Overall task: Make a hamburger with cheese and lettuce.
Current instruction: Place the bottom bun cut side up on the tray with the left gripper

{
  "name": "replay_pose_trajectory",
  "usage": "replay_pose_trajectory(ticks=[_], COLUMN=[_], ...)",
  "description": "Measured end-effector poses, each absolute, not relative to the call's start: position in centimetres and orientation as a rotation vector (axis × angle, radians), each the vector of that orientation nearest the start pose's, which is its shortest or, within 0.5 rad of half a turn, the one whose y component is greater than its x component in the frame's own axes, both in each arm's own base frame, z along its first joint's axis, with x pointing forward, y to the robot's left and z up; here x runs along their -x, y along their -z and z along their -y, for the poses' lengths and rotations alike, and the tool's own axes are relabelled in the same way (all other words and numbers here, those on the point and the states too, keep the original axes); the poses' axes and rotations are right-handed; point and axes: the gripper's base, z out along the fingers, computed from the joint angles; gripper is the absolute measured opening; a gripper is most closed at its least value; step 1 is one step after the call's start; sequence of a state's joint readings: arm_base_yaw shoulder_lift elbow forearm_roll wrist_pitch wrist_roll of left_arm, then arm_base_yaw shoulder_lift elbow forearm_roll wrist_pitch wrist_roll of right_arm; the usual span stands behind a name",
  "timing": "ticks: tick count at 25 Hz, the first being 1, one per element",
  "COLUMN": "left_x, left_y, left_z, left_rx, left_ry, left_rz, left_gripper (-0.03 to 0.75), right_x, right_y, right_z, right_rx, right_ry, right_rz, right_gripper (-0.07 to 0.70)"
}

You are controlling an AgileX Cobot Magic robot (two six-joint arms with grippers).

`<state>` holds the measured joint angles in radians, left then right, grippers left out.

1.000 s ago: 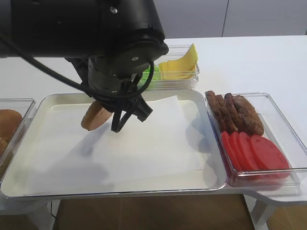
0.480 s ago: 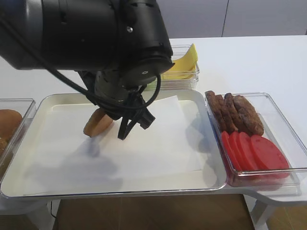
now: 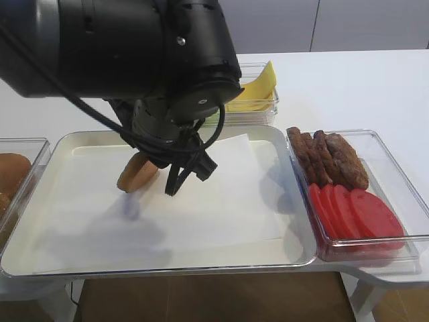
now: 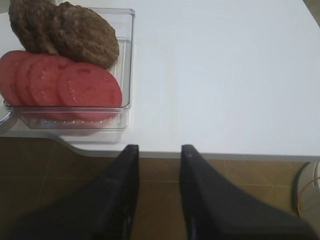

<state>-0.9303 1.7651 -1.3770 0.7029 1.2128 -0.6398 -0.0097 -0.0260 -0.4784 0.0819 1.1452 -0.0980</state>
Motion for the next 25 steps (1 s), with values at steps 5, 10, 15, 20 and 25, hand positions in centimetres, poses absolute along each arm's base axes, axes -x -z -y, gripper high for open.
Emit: replay_pose_trajectory(ticks=[5, 10, 15, 20, 25], left_x=[-25.30, -25.30, -25.30, -25.30, -25.30], left_y=[-26.77, -26.77, -26.77, -26.77, -26.77], left_z=[24.73, 24.73, 24.73, 24.73, 24.73], left_rx=[-0.665, -0.660, -0.614, -0.595, -0.592], left_ry=[-0.573, -0.572, -0.559, -0.553, -0.552], left_rz=[-2.488, -2.488, -2.495, -2.498, -2.498], left_gripper=[0.124, 0.134, 0.135, 0.141, 0.226], right_x=[1.02, 1.02, 1.02, 1.02, 1.02], right_y=[-26.47, -26.47, -26.47, -26.47, -26.47], right_z=[-0.69, -0.69, -0.69, -0.69, -0.69], right_rx=[0.102, 0.102, 0.102, 0.102, 0.102], right_ry=[-0.035, -0.035, -0.035, -0.035, -0.035], right_rz=[-2.119, -2.119, -2.119, -2.119, -2.119], right_gripper=[0.216, 0.216, 0.216, 0.216, 0.216])
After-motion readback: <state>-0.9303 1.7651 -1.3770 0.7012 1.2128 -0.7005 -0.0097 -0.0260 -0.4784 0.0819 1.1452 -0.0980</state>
